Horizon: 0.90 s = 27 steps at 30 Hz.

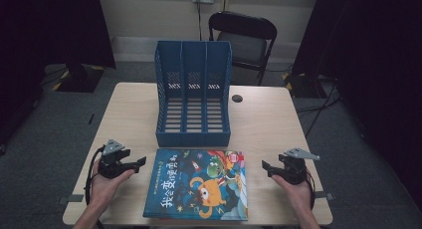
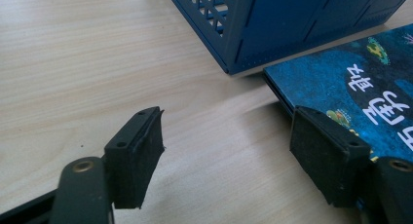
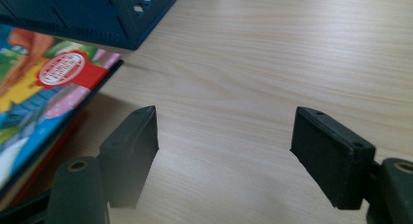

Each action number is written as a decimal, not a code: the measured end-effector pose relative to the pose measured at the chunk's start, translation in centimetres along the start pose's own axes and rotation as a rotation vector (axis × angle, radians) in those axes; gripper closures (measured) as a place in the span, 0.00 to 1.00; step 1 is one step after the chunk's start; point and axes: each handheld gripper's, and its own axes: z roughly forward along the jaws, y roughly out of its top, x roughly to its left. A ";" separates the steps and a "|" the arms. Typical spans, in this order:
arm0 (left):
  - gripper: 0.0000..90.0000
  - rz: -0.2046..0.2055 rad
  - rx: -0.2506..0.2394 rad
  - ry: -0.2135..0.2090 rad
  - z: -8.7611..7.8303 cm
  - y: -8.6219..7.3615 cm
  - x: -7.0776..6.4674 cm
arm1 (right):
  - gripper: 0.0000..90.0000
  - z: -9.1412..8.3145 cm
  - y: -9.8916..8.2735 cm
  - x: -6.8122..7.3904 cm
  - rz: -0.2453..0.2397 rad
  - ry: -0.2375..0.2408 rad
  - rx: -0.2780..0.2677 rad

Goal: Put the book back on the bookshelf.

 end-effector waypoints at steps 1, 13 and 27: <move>0.33 -0.015 0.001 -0.007 0.1 0.0 -0.1 | 0.28 0.1 0.0 0.0 0.000 0.005 0.002; 0.34 0.009 0.026 -0.013 0.0 0.2 -0.9 | 0.41 0.3 0.2 0.4 0.007 0.066 0.003; 0.40 0.037 0.012 -0.105 -0.4 0.6 -3.7 | 0.49 0.1 1.9 2.7 -0.043 0.191 -0.019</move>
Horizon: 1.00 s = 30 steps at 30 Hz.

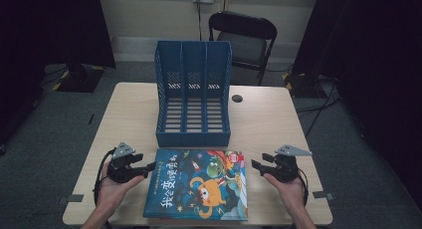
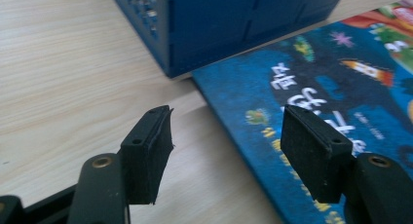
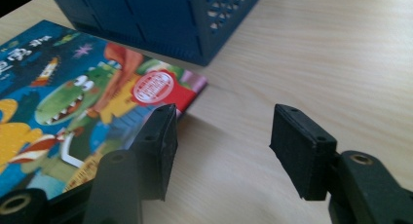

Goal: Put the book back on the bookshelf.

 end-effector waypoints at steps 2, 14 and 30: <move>0.39 0.002 -0.004 -0.020 0.0 -0.2 -0.1 | 0.49 0.4 0.7 0.4 -0.017 0.019 -0.003; 0.46 0.033 0.026 -0.051 1.3 -0.1 -1.2 | 0.49 4.3 2.8 3.0 -0.107 0.099 0.029; 0.45 0.033 0.079 -0.084 2.5 0.0 -1.2 | 0.48 4.7 2.0 3.6 -0.140 0.118 0.061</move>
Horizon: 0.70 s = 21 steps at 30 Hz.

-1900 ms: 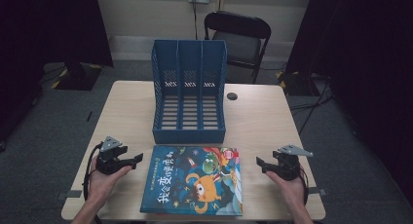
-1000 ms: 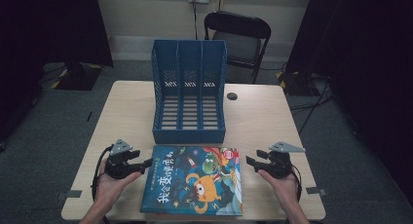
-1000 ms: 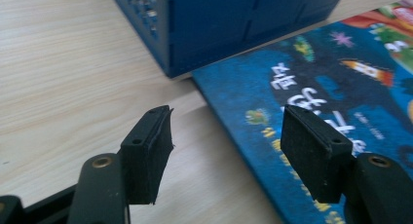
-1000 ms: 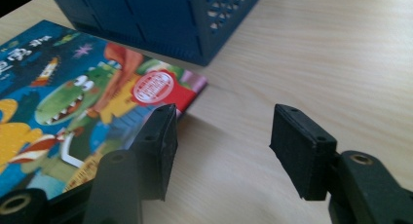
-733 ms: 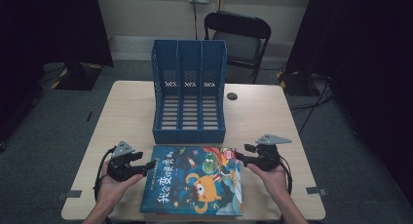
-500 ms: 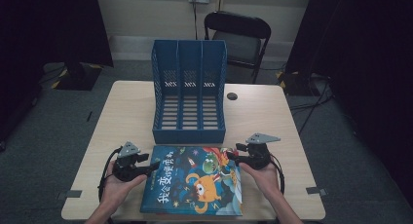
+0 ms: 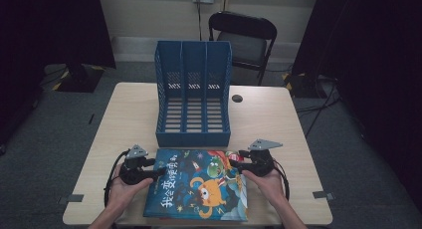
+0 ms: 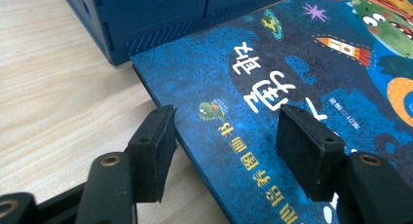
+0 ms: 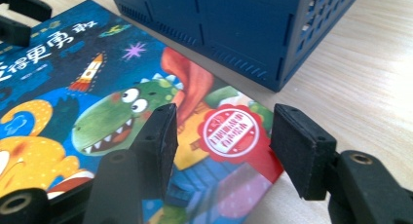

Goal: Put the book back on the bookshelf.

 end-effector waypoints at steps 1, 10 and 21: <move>0.45 0.005 -0.003 -0.005 0.1 0.0 0.0 | 0.48 -0.2 0.1 0.1 -0.001 0.000 -0.008; 0.47 0.030 -0.008 -0.004 0.5 0.3 -0.7 | 0.48 -0.3 0.1 -0.1 0.010 -0.004 -0.004; 0.54 0.070 -0.009 -0.052 1.2 0.7 -1.8 | 0.45 0.1 -0.1 -0.1 -0.010 -0.023 0.023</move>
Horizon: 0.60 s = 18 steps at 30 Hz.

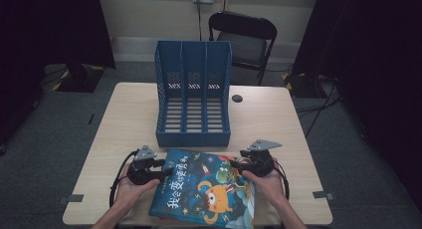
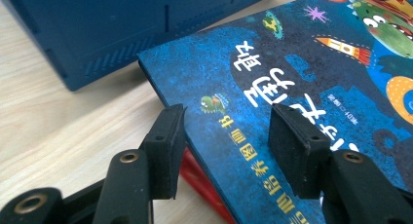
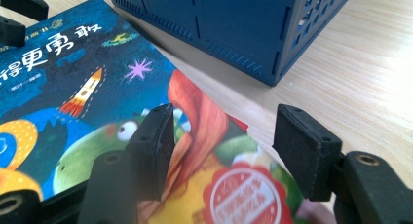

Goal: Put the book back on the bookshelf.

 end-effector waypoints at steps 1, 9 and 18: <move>0.54 0.001 -0.003 -0.002 0.1 0.0 -0.1 | 0.45 0.0 0.0 0.0 -0.001 -0.001 0.002; 0.50 0.002 0.002 -0.027 0.3 0.0 -0.4 | 0.49 0.1 -0.3 0.2 -0.004 0.018 0.032; 0.51 0.001 0.001 -0.054 -0.1 -0.5 -0.3 | 0.50 -0.4 -0.5 0.6 -0.022 -0.010 0.045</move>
